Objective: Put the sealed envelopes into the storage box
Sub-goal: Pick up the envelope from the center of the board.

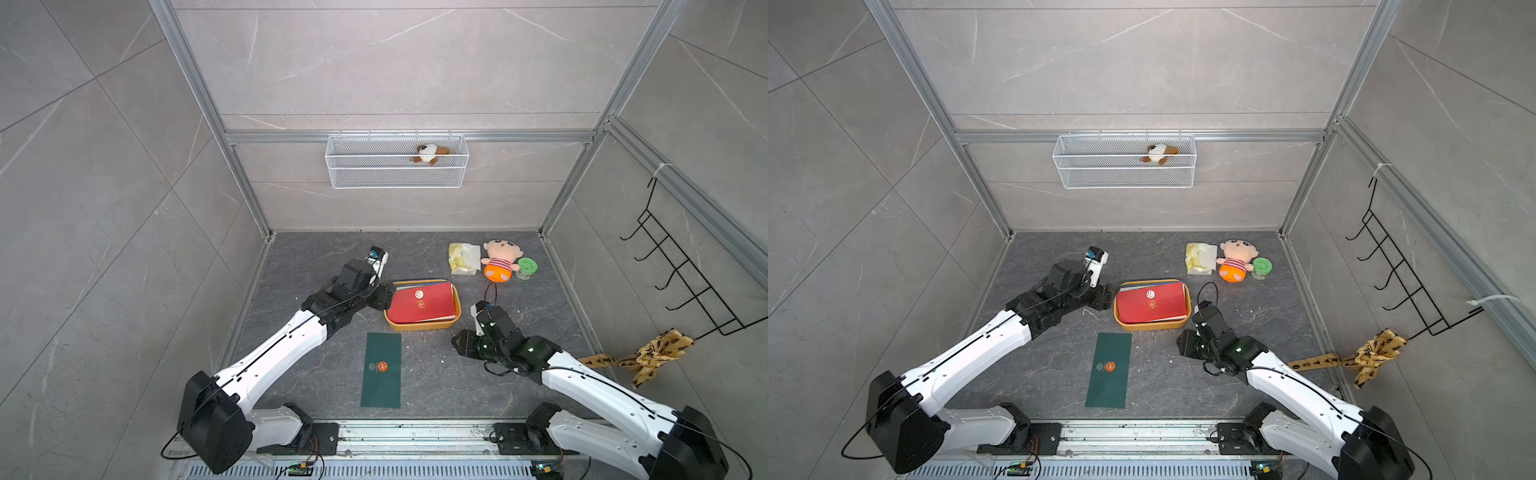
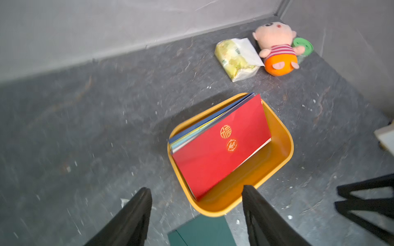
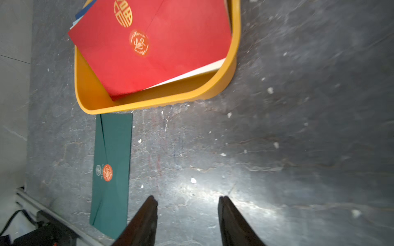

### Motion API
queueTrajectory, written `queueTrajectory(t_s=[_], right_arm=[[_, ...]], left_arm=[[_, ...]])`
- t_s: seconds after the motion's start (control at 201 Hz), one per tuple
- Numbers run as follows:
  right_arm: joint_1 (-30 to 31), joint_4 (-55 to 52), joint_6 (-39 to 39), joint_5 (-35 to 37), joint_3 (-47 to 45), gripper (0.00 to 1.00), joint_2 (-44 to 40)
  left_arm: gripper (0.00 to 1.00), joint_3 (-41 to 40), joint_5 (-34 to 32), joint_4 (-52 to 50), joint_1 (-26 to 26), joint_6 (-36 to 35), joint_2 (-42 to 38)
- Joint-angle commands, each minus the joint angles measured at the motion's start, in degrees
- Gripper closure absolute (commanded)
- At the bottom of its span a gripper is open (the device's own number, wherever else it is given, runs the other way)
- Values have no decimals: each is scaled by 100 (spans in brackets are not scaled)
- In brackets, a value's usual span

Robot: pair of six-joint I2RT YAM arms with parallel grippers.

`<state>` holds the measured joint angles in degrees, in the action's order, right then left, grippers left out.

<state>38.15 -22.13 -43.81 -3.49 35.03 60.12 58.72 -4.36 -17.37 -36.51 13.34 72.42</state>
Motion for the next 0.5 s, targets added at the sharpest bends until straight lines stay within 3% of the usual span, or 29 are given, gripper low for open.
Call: queueTrajectory(t_s=[0.0, 0.095, 0.269, 0.498], right_arm=[[527, 533, -827, -174, 199, 50, 495], [1144, 772, -1251, 41, 463, 50, 1142], [1850, 1601, -1891, 45, 773, 50, 2366], [2277, 1725, -2101, 186, 1343, 50, 3323]], left_arm=[[34, -709, 246, -248, 66, 1973, -66], [43, -1622, 636, -245, 57, 2512, -401], [46, -3141, 815, 100, 26, 3266, -1264], [47, -3810, 1067, 428, -303, 3865, -1476]])
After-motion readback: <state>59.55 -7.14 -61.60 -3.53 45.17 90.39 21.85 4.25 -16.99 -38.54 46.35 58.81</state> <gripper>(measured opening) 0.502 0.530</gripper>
